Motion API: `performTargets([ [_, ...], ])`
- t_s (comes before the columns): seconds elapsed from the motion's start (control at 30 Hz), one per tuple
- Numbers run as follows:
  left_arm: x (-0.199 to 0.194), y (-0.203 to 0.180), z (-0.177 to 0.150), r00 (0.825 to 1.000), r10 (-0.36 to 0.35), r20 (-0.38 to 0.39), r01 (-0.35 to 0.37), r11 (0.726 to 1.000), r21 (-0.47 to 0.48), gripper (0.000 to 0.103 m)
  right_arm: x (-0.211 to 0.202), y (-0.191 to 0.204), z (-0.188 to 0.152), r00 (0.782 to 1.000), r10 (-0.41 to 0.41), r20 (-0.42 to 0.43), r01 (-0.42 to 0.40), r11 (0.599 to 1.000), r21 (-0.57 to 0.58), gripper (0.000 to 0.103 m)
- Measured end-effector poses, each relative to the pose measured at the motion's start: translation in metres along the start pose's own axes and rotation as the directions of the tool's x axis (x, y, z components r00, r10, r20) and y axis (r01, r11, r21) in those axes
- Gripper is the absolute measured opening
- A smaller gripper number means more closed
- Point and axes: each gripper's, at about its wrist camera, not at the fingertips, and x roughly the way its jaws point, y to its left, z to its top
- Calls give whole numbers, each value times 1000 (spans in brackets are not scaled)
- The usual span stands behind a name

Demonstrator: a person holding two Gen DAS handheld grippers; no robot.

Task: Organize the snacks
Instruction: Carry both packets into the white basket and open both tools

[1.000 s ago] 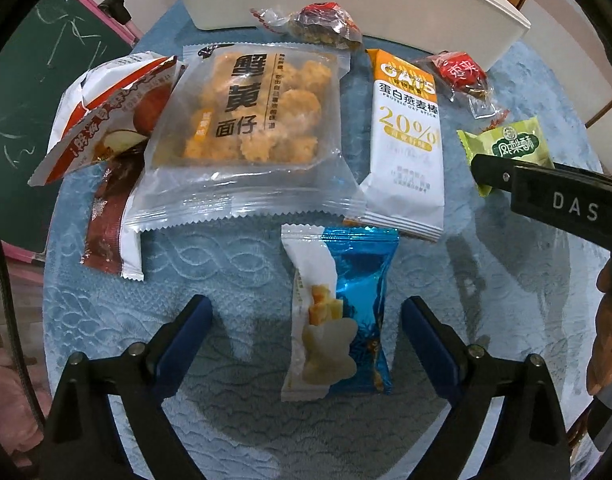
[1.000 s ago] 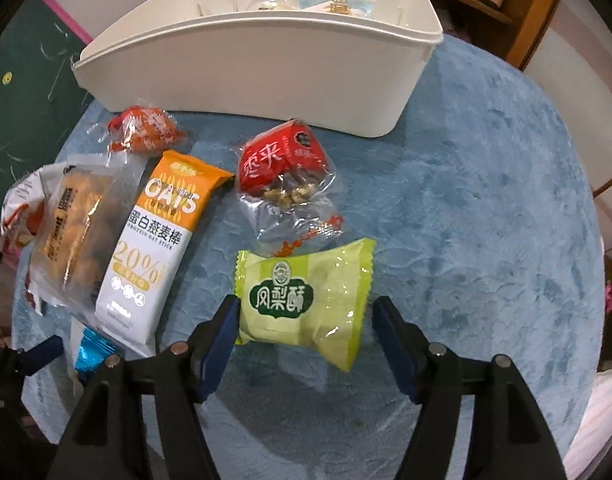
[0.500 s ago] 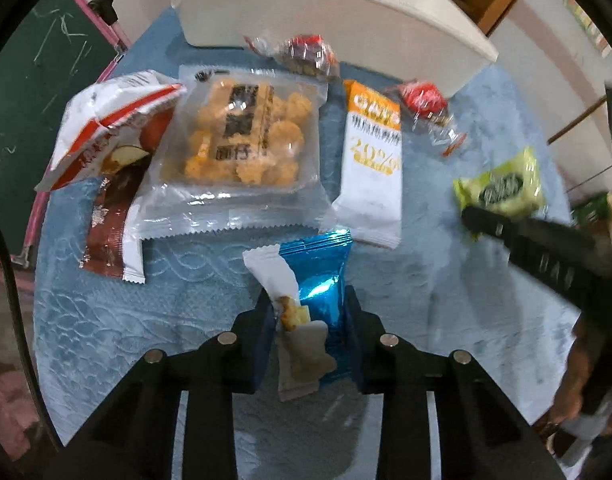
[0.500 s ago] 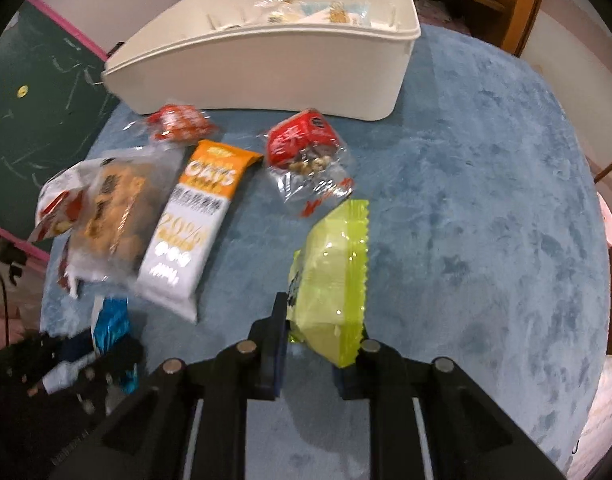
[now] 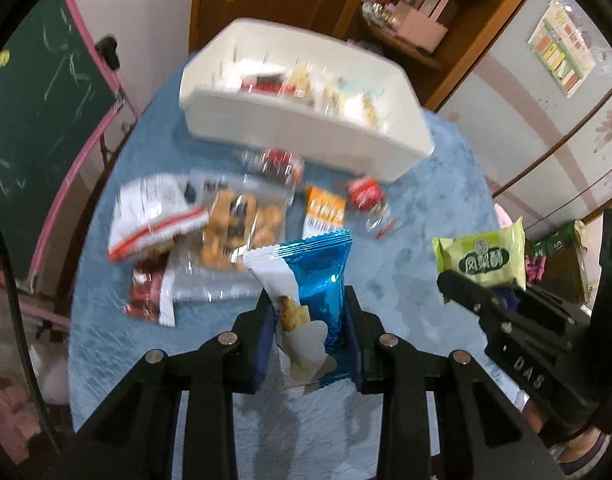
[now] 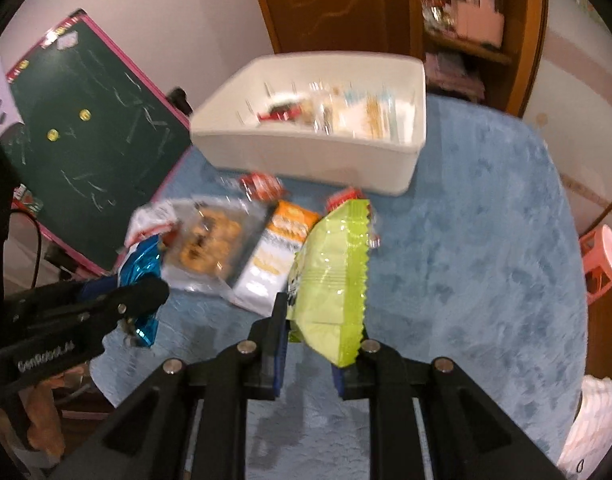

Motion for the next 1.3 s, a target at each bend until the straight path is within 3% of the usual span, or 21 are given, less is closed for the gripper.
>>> performTargets([
  [0.27, -46, -17, 54, 992, 31, 123, -36, 998, 42, 30, -33, -3, 34, 995, 34, 97, -33, 999, -16, 18],
  [0.6, -82, -27, 129, 967, 57, 249, -69, 997, 40, 30, -62, -13, 86, 978, 32, 208, -28, 999, -23, 18],
  [0.83, -92, -32, 177, 947, 72, 313, -92, 994, 51, 30, -72, -24, 139, 958, -11, 288, 11, 1000, 3, 18],
  [1.1, -95, -45, 226, 928, 80, 363, -119, 989, 86, 30, -82, -29, 204, 916, -39, 399, 42, 999, 2, 18],
  [1.3, -76, -49, 256, 927, 96, 363, -136, 987, 88, 30, -60, -27, 233, 923, -33, 384, 31, 999, 11, 19],
])
